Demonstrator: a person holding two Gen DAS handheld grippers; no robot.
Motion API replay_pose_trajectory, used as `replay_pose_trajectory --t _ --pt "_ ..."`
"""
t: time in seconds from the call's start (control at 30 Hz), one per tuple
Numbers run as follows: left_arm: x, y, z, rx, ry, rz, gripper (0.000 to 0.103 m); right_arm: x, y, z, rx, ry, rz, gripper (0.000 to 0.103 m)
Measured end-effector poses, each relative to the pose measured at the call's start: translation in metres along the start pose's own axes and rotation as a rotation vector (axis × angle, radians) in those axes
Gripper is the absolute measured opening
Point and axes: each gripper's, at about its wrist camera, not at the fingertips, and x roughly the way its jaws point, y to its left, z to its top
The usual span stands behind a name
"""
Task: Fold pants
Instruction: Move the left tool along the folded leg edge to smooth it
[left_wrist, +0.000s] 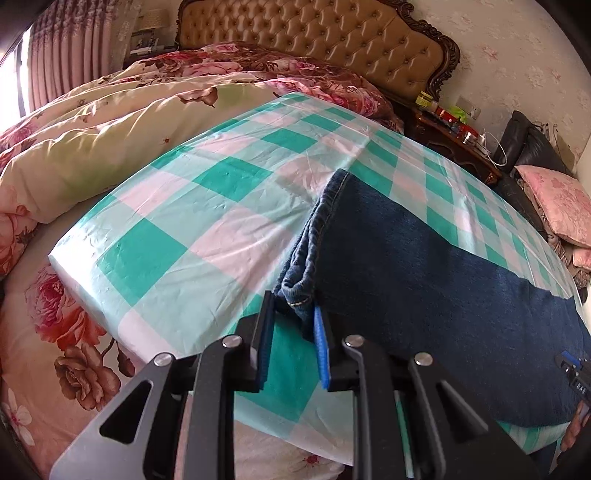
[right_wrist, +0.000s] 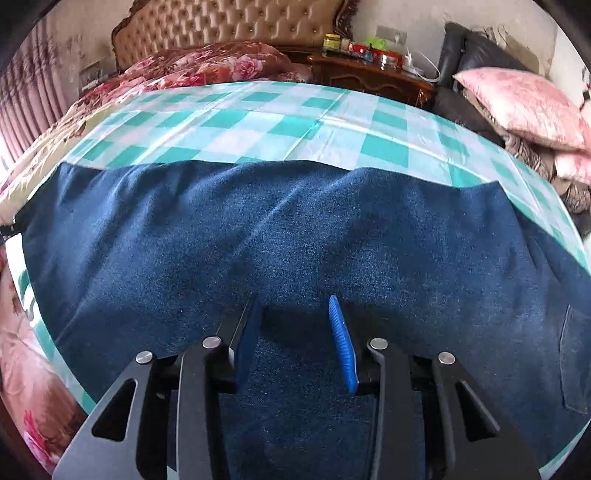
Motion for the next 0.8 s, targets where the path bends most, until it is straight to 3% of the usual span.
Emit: replay_pose_trajectory --t 0.07,0.13,0.23,0.3,0.43,0.53,0.57,0.67,0.7,0.8 --pt "-0.002 0.0 0.0 -0.015 -0.007 0.021 0.026 0.0 0.002 -0.001 -0.001 0.002 -0.005 0.036" --pt "-0.016 -0.009 0.001 -0.018 -0.069 0.139 0.04 0.001 0.003 -0.002 -0.001 0.0 -0.008 0.036" --pt "-0.042 -0.047 0.0 0.061 -0.197 0.174 0.038 0.003 0.004 -0.002 0.0 -0.002 -0.011 0.036" --pt "-0.047 -0.083 -0.003 0.146 -0.214 0.093 0.038 0.002 0.004 -0.002 0.001 -0.001 -0.013 0.036" --pt "-0.032 -0.187 -0.017 0.369 -0.143 -0.176 0.037 0.003 0.005 -0.002 -0.002 -0.002 -0.015 0.036" --pt "-0.008 -0.252 -0.026 0.468 -0.06 -0.296 0.037 0.003 0.005 -0.002 -0.003 -0.003 -0.012 0.036" --pt "0.004 -0.27 -0.029 0.497 -0.021 -0.316 0.037 0.003 0.004 -0.002 -0.003 -0.002 -0.009 0.036" --pt "0.048 -0.304 -0.035 0.563 0.096 -0.283 0.037 0.003 0.003 -0.001 -0.004 0.0 -0.003 0.037" --pt "0.06 -0.308 -0.034 0.571 0.1 -0.247 0.036 0.003 0.003 -0.001 -0.007 0.001 -0.001 0.037" --pt "0.062 -0.299 -0.021 0.529 0.087 -0.238 0.034 0.004 0.001 0.0 -0.007 0.002 0.011 0.037"
